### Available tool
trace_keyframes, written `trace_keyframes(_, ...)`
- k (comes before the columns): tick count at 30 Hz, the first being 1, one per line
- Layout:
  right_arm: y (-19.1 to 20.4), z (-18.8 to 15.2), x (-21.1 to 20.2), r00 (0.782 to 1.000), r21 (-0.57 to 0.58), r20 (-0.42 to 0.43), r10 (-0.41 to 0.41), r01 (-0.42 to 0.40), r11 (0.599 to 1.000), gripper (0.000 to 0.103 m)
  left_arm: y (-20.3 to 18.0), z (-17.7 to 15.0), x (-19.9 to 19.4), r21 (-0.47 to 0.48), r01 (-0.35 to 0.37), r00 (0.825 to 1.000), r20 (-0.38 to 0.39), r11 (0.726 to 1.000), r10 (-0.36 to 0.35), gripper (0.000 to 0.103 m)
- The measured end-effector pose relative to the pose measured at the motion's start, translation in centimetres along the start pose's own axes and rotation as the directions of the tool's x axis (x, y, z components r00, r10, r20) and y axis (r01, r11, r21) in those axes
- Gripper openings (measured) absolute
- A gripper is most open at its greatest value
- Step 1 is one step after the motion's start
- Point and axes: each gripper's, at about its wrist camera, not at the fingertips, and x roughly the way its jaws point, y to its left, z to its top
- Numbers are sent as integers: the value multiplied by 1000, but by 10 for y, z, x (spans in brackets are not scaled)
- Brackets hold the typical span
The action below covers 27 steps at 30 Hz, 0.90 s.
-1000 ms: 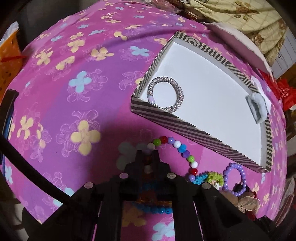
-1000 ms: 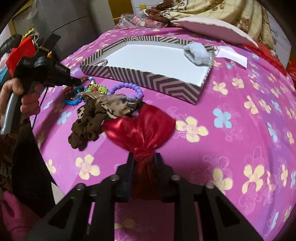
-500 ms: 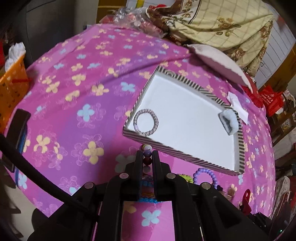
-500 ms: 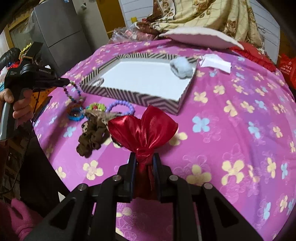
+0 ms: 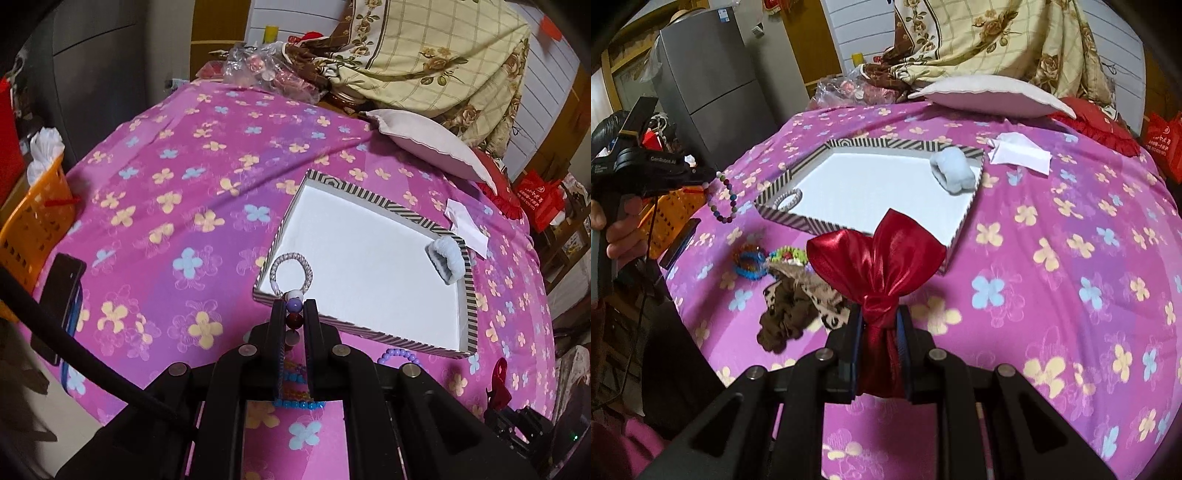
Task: Organize jewelry
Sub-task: 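Carry the bow into the tray with the right tool while the left tool drops the bracelet beside the bangle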
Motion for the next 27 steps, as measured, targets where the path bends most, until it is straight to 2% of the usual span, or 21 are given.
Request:
trace_keyframes(14,3,48,20,1000,6,21,10,-10,1000,18,-21,22,7,48,-17,1000,5,999,16,24)
trace_keyframes(27,-7,85,66,1000,38,-25,-14,15,999,18,-54,43,38,95,-38,999,-24,995,40,24)
